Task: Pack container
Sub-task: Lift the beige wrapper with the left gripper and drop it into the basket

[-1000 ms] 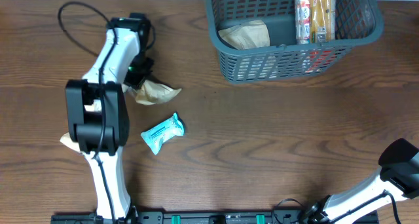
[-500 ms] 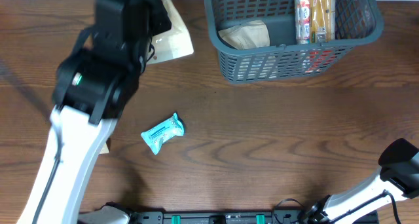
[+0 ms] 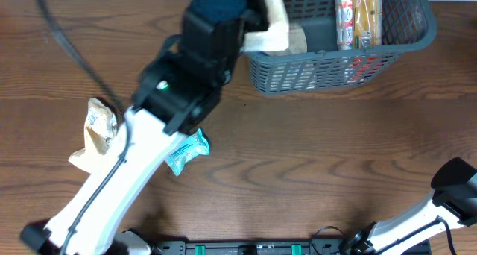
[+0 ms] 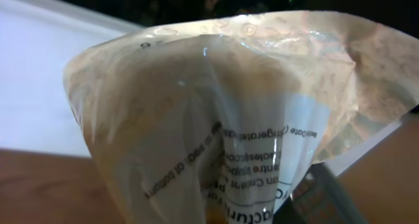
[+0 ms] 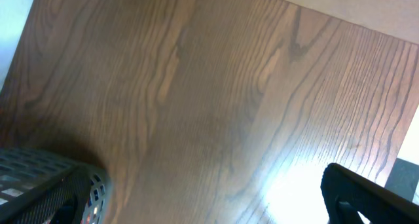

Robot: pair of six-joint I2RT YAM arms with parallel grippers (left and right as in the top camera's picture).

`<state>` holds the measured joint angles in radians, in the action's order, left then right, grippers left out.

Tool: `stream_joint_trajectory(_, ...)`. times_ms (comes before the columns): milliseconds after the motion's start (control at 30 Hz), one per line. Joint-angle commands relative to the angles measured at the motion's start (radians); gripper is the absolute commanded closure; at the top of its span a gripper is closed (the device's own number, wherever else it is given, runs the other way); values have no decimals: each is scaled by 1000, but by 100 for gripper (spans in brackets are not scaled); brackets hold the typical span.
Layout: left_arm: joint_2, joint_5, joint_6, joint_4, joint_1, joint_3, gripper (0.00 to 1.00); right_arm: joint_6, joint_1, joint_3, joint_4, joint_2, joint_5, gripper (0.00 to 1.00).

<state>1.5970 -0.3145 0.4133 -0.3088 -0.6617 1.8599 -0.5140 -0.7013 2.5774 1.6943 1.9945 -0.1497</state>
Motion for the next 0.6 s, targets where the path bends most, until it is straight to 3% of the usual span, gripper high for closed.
stream_joint_trajectory(0,48,1,-13,98,3,3,94,23,-13,-3,3,7,-6,1)
stream_joint_trajectory(200,152,63,62,243,3,3,94,26,-13,-3,3,7,-6,1)
stream_joint_trajectory(367,232,68,144,243,3,3,94,37,-13,-3,3,7,-6,1)
stream_joint_trajectory(567,296,95,153,235,3,3,94,45,-13,-3,3,7,-6,1)
